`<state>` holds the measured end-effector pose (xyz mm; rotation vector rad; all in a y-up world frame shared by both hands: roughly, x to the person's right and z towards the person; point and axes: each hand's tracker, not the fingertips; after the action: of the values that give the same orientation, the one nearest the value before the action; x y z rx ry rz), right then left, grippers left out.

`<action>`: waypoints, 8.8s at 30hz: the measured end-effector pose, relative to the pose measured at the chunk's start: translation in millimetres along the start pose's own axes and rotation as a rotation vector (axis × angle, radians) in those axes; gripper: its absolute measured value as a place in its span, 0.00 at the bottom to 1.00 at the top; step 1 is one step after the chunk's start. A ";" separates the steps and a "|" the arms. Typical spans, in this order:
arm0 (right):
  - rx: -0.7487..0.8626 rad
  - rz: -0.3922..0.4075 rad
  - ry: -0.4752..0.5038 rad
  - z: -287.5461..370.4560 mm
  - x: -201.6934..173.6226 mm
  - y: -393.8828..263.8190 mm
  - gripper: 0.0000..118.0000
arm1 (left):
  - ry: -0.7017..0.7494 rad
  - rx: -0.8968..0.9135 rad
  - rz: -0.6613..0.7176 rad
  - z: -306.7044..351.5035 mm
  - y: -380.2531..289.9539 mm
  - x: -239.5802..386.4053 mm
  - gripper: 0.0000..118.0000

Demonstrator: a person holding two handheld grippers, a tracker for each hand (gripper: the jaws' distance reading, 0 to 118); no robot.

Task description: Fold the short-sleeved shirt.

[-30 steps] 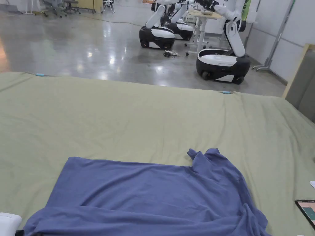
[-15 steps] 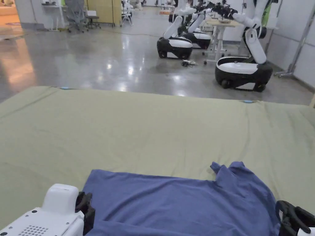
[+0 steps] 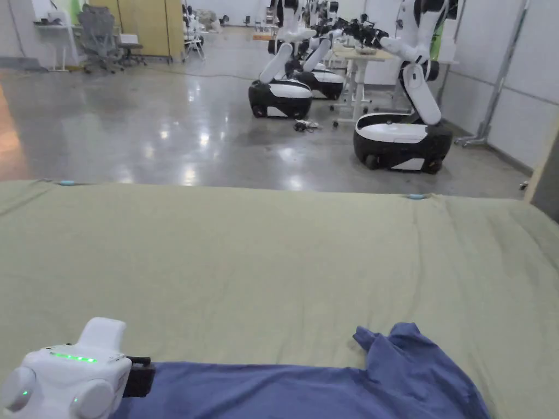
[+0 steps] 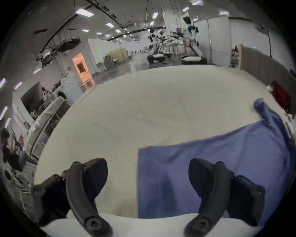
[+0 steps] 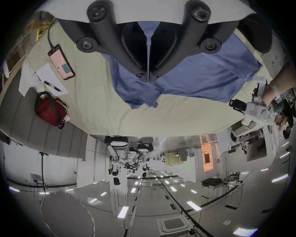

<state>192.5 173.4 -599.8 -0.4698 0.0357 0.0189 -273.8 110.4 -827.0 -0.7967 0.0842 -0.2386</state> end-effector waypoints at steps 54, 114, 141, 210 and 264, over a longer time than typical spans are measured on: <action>-0.292 -0.014 -0.052 61.1 52.8 -77.4 0.23 | -0.115 0.022 0.155 221.3 -191.8 -32.1 0.57; 0.130 0.003 0.107 91.6 -133.1 -12.1 0.05 | -0.455 -0.015 0.421 161.5 -173.0 -131.0 0.09; 0.140 -0.097 0.117 120.2 -44.7 -36.8 0.05 | -0.772 0.036 0.231 203.8 -125.8 70.7 0.75; 0.101 -0.122 0.132 117.8 -65.1 -34.8 0.06 | -0.623 -0.043 0.559 171.4 -146.1 -29.6 0.10; -0.247 -0.372 0.417 -6.7 -63.7 -86.1 0.07 | -0.791 0.016 0.447 199.4 -156.2 96.0 0.60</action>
<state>130.9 93.0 -564.4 -0.7149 0.3576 -0.4453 -176.0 120.8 -574.6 -0.7882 -0.4813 0.5037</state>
